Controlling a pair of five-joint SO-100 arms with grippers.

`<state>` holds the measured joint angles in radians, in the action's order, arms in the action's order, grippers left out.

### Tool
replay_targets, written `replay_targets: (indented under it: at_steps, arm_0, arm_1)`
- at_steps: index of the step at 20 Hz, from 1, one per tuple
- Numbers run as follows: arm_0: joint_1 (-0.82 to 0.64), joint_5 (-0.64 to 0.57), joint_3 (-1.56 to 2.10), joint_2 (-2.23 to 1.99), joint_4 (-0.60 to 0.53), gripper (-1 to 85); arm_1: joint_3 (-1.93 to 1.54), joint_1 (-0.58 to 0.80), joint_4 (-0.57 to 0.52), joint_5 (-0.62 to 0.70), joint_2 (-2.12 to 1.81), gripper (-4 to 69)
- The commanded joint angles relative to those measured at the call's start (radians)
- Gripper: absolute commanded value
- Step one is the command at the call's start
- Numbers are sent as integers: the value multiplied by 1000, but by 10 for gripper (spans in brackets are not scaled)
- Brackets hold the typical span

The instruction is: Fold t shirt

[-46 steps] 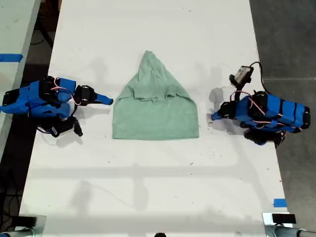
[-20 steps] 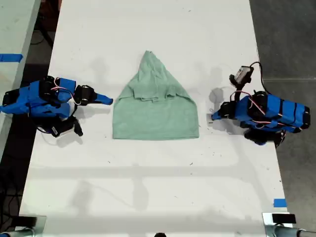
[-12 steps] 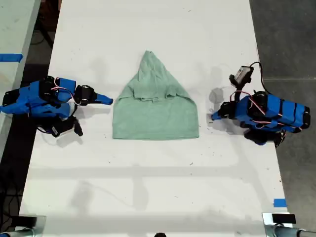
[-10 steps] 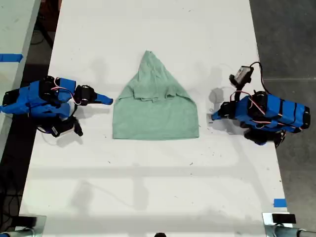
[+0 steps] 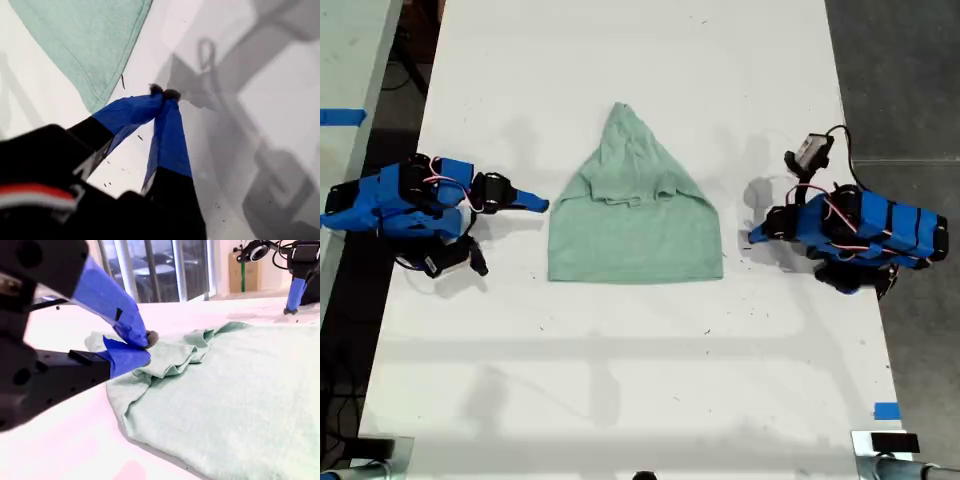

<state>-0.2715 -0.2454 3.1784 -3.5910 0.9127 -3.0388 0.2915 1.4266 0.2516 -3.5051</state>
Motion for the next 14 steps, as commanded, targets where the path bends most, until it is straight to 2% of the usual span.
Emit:
replay_targets:
  at_steps: [1, 14]
  arm_0:
    - [-9, 9, 6, -11, 5, -2]
    - [-9, 9, 6, -11, 5, -2]
  arm_1:
    - [-20, -6, -17, -9, -5, -3]
    - [-21, -9, -26, -6, -5, -3]
